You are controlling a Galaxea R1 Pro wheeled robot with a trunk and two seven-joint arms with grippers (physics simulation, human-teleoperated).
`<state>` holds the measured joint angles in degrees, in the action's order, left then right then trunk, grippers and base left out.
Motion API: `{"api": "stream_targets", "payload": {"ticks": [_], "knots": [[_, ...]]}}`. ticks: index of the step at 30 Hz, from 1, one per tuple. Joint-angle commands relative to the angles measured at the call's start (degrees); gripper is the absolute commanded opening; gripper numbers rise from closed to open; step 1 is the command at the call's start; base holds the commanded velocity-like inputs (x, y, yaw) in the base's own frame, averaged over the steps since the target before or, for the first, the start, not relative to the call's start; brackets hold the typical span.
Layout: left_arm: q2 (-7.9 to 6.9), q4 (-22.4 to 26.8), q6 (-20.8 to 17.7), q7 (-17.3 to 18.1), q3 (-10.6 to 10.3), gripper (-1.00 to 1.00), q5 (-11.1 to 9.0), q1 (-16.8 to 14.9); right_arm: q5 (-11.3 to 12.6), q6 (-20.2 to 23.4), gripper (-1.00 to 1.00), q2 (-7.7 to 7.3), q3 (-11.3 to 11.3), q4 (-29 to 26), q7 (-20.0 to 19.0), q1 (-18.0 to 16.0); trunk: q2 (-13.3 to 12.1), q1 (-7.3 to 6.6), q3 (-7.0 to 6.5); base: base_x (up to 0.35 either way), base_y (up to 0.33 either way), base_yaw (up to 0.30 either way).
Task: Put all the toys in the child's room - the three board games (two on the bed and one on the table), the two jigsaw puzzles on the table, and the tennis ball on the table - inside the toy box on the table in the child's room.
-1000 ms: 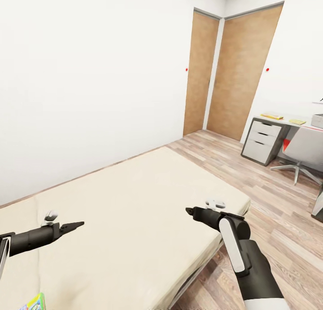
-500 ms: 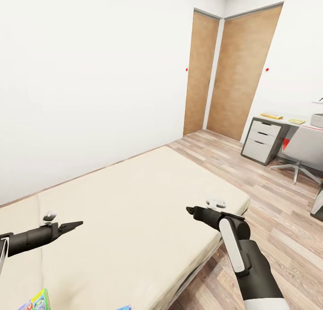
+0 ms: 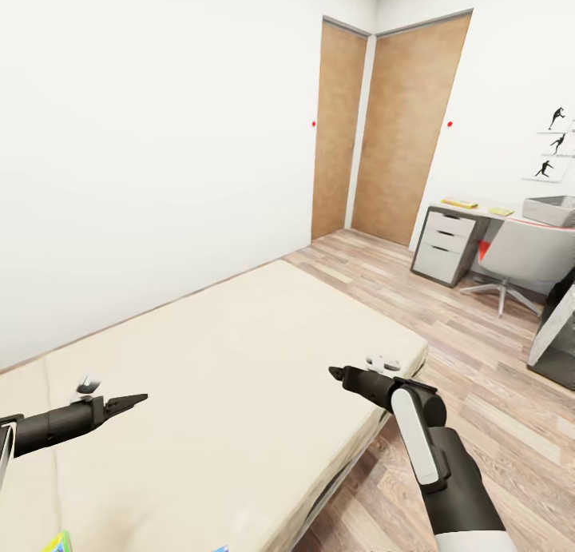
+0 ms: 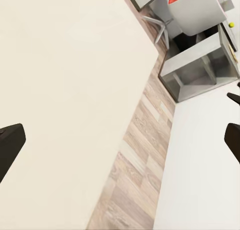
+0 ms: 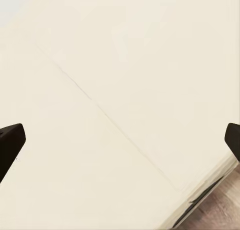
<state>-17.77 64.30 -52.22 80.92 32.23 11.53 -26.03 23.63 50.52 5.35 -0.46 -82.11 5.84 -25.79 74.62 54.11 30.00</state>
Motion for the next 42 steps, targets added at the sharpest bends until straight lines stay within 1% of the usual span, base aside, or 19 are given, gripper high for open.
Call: {"api": "stream_targets", "payload": {"ticks": [1,6,15,42], "knots": [[0.02,0.0,-0.6,0.6,0.1,1.00,0.6,-0.1,0.7,0.2,1.00,0.04,-0.1,-0.1,0.6,0.0,0.0,0.00,0.06,0.000,0.141,-0.056],[0.02,0.0,-0.6,0.6,0.1,1.00,0.6,-0.1,1.2,0.3,1.00,0.01,-0.1,0.0,0.6,0.0,0.0,0.00,0.06,0.000,0.088,-0.038],[0.02,0.0,-0.6,0.6,0.1,1.00,0.6,-0.1,1.2,0.2,1.00,-0.02,-0.1,-0.1,0.6,0.0,0.0,0.00,0.06,0.000,0.008,-0.159],[-0.07,0.0,-0.6,0.6,0.2,1.00,0.6,-0.1,1.2,0.2,1.00,0.01,-0.1,-0.1,0.6,0.0,0.0,0.00,0.06,-0.017,0.000,-0.006]]}}
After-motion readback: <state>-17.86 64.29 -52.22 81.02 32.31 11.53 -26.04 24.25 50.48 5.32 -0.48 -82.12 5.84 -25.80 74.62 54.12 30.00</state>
